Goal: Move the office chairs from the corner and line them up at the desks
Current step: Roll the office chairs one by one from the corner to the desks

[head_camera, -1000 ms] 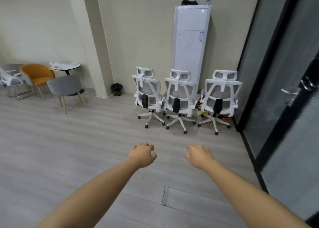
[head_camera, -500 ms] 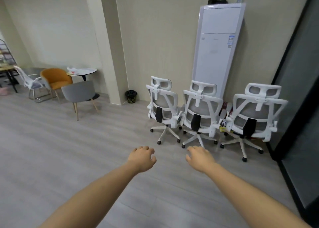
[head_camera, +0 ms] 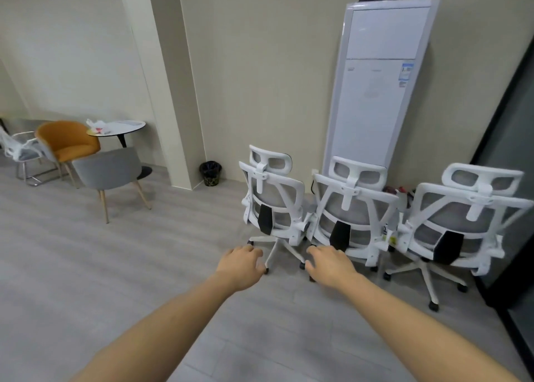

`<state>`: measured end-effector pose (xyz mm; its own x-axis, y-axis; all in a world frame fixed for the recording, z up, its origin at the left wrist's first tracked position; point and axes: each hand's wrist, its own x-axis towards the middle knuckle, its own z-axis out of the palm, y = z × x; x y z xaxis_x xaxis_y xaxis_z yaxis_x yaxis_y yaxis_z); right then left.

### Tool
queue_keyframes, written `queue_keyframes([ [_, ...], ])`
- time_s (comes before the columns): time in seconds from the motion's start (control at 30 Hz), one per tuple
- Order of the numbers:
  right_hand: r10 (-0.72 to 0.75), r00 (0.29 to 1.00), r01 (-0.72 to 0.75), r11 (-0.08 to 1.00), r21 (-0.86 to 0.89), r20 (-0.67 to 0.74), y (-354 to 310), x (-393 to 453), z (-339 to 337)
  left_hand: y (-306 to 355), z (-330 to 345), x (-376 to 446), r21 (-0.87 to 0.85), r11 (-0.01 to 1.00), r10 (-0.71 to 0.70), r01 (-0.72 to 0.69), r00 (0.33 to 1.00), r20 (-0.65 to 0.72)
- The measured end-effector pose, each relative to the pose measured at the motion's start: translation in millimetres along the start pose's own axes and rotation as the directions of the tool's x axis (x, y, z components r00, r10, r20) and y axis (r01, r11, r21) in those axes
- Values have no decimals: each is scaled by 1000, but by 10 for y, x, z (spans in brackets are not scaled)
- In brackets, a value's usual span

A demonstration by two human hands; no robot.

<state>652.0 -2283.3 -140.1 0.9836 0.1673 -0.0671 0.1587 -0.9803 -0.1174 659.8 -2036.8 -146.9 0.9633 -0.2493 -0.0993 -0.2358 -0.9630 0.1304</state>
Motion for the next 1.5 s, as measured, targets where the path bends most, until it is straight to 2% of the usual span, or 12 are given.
queue_keyframes([
  [0.17,-30,999,30,1000,-6,-11,277,1326,10,-301,-79,1216,19,1000,-24,24,1000,1],
  [0.37,-68,998,68,997,31,-5,585,2959,-283,-637,-436,2736,24,997,-73,73,997,-14],
  [0.47,-102,995,102,995,4,-19,665,3641,-428,-791,-606,3324,8,997,-79,80,994,-80],
  [0.67,-106,993,106,994,2,-51,638,4936,-445,-1261,-693,4464,12,996,-85,86,994,-61],
  [0.97,13,998,-9,998,59,-66,645,6670,-353,-2003,-841,6436,5,997,74,-74,997,-32],
  [1.07,62,991,-55,996,64,-119,621,7212,-521,-2182,-980,7077,28,989,149,-148,988,-42],
  [1.17,98,986,-85,991,100,-133,603,7630,-497,-2297,-1024,7642,5,986,165,-165,986,-21],
  [1.43,171,984,-164,978,128,-52,690,8294,11,-2331,-630,8516,5,965,263,-263,965,-3],
  [1.5,174,980,-164,981,102,-101,728,8344,139,-2358,-496,8694,4,965,262,-262,965,-13],
])
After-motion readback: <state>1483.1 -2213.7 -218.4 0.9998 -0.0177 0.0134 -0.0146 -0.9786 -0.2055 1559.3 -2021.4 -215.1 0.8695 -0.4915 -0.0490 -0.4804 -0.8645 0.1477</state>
